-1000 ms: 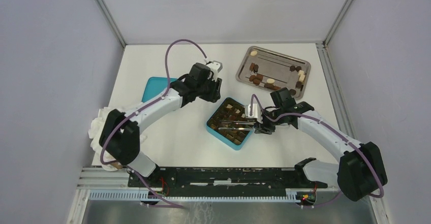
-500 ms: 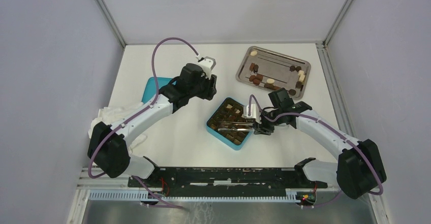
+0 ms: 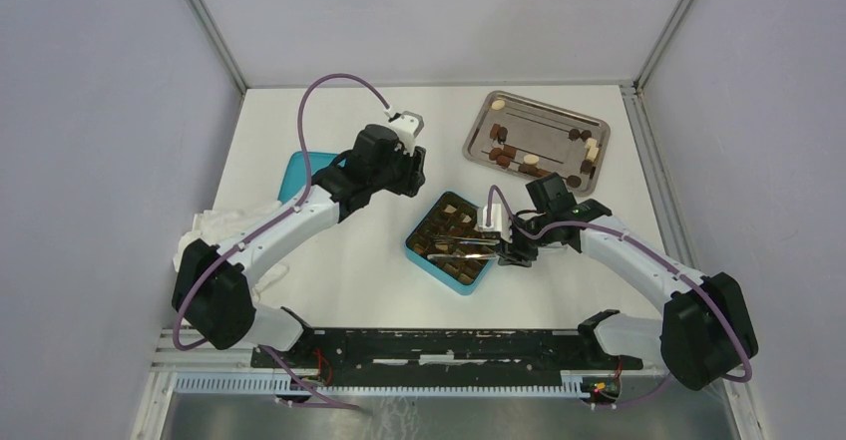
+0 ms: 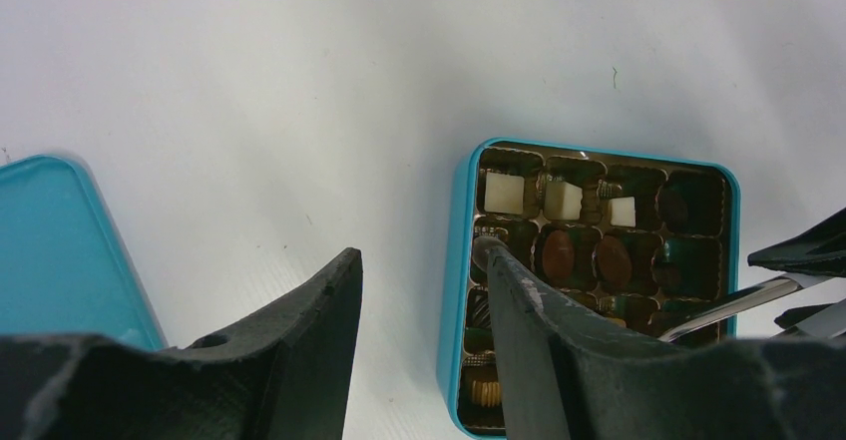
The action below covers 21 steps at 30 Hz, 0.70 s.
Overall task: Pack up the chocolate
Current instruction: Place the fake chocolate in the packing box.
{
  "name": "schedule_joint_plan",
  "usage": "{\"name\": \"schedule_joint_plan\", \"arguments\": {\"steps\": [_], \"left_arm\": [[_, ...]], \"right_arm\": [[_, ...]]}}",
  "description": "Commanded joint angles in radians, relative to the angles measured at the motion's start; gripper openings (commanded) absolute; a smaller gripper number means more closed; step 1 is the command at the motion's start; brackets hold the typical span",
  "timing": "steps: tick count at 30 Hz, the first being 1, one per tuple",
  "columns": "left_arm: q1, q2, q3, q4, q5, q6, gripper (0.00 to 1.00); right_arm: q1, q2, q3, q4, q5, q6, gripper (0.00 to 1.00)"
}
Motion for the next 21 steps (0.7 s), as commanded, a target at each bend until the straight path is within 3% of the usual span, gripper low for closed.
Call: {"name": "schedule_joint_plan", "arguments": {"steps": [1,10,13,16,21], "left_arm": [[0.004,-0.030,-0.010,0.040,0.003,0.039,0.56],[0.004,-0.094,-0.037,0.071,-0.011,0.045,0.56],[0.004,-0.137,-0.056,0.092,-0.028,0.046,0.61],[0.006,-0.194,-0.080,0.113,-0.045,0.057,0.71],[0.015,-0.284,-0.125,0.153,-0.076,0.044,0.99]], "right_arm": [[0.005,-0.005,0.022,0.027,-0.027,0.011,0.48],[-0.022,-0.037,0.049,-0.014,-0.096,-0.011,0.46],[-0.064,-0.059,0.060,-0.035,-0.155,-0.031,0.46],[-0.129,-0.082,0.066,-0.052,-0.211,-0.043,0.46],[-0.277,-0.114,0.078,-0.047,-0.233,-0.029,0.46]]}}
